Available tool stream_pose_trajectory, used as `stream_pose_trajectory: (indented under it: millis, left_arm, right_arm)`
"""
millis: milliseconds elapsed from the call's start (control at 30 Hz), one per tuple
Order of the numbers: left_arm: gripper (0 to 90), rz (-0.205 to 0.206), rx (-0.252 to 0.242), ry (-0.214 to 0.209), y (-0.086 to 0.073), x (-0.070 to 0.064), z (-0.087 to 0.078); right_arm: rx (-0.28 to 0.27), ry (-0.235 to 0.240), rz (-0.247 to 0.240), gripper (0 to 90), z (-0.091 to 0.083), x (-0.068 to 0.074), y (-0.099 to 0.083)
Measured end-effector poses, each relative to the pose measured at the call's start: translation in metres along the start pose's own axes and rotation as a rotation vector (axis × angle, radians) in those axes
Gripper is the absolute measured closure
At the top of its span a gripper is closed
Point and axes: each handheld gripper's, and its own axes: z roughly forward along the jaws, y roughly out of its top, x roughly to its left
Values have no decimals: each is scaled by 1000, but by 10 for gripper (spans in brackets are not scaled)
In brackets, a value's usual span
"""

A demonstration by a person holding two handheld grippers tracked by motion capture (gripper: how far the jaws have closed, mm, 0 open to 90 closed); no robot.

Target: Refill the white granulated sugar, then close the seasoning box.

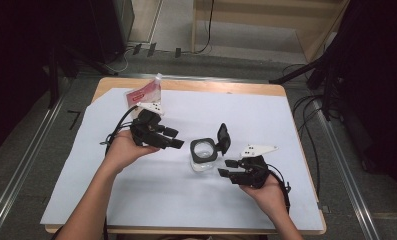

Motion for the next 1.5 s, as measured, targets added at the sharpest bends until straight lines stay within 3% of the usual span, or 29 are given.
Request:
stream_pose_trajectory:
  millis: [200,767,1267,1467,1500]
  left_arm:
    - [453,-27,-2,31,-7,8,-11]
    - [452,-80,-19,116,-25,25,-41]
    - [453,-145,-42,162,-42,39,-64]
    - [454,-175,-63,193,-51,44,-78]
    - [455,-177,-65,214,-52,45,-80]
  right_arm:
    - [-10,-1,14,549,-1,-3,-1]
    - [-10,3,-4,551,1,-4,1]
    - [-13,14,-12,559,2,-5,4]
    - [-13,19,-18,559,4,-5,5]
    - [-8,18,-18,559,4,-5,6]
